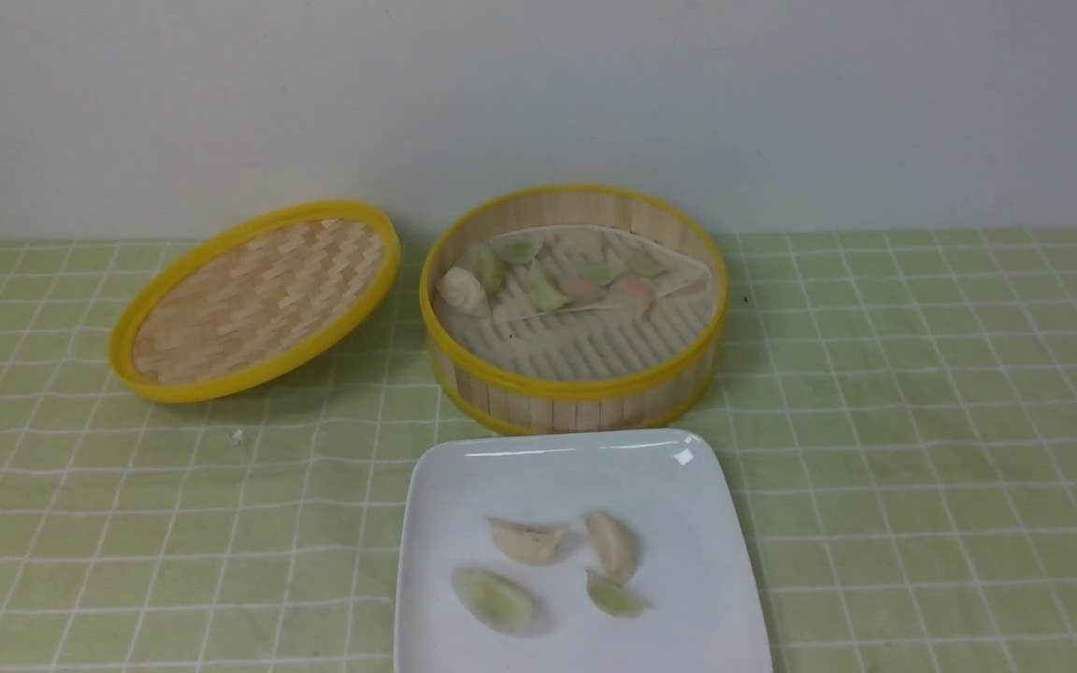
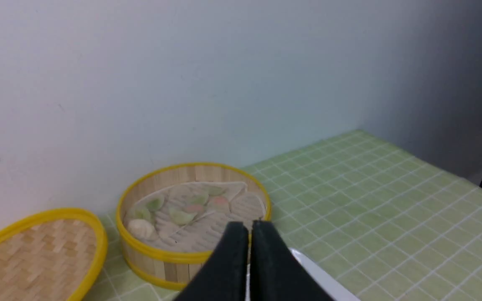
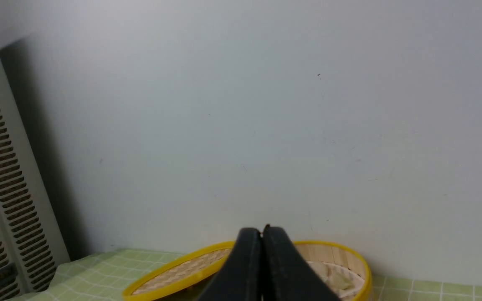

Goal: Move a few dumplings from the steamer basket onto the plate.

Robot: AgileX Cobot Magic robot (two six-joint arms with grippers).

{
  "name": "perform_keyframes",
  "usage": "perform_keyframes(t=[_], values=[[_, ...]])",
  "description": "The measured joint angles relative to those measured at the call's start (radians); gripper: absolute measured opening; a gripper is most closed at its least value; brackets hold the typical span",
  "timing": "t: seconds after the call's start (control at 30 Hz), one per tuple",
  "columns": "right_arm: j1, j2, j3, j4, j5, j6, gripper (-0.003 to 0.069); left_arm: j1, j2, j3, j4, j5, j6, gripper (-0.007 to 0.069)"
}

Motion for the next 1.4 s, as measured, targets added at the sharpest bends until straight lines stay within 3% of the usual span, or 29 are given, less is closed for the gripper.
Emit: perform_keyframes(t=[0.33,0.47,0.63,0.77,0.93,1.4], values=[[0.000,0.000,0.000,0.000,0.000,0.004,-0.0015,0.018,-0.015,0.084,0.030,-0.025,0.002,-0.0006],[0.000,0.000,0.000,-0.001,0.000,0.004,-0.0015,0.123,-0.066,0.209,0.040,-0.097,0.006,-0.0006],[0.000,0.000,0.000,-0.002,0.000,0.004,-0.0015,0.395,-0.209,0.494,0.045,-0.242,0.010,-0.0006],[0.000,0.000,0.000,-0.003,0.000,0.004,-0.0015,0.492,-0.302,0.649,0.045,-0.303,0.010,-0.0006],[0.000,0.000,0.000,-0.003,0.000,0.004,-0.0015,0.511,-0.372,0.783,0.046,-0.311,0.010,-0.0006],[0.000,0.000,0.000,-0.004,-0.001,0.004,-0.0015,0.511,-0.372,0.790,0.030,-0.215,0.011,-0.0006]])
